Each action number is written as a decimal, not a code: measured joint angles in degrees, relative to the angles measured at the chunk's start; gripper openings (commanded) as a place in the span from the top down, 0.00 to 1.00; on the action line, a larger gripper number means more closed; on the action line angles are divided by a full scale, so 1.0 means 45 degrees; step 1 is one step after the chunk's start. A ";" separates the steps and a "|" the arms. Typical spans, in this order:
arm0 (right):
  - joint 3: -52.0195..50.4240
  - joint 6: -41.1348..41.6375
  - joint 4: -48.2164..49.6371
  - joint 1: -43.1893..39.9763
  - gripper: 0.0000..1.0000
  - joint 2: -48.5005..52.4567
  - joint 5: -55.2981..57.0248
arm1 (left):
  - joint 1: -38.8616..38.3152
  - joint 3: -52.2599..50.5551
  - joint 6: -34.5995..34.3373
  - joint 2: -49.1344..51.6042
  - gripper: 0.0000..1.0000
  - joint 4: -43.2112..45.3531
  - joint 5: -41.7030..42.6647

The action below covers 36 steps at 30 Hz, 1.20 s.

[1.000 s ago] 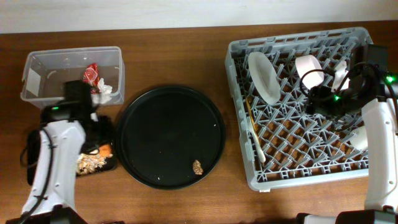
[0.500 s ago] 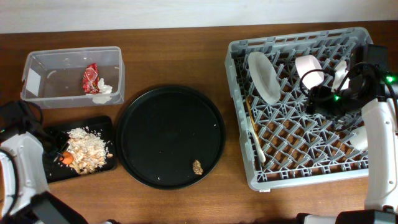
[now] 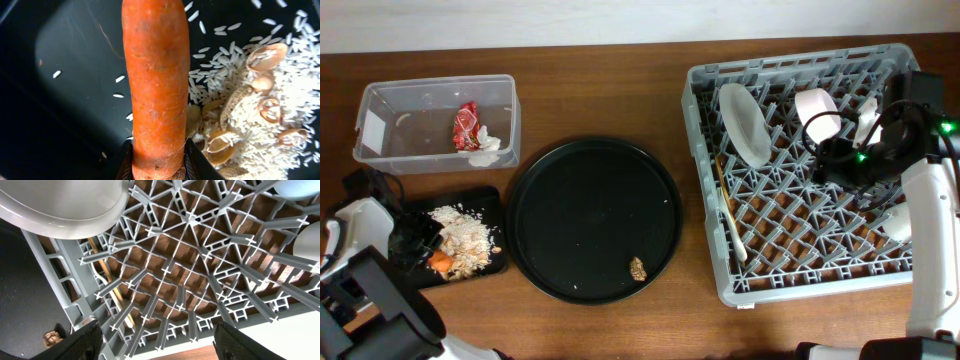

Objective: Sort waste into correct bins and load items into the dishwasher rack
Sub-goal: 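Carry the carrot to the black tray and release, then grasp the brown food scrap on the round tray with the left gripper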

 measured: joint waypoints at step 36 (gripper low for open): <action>0.0000 0.0005 0.0000 0.0000 0.25 0.0005 0.0005 | -1.3177 -0.0476 -0.0884 -0.2827 0.07 -0.1248 0.2754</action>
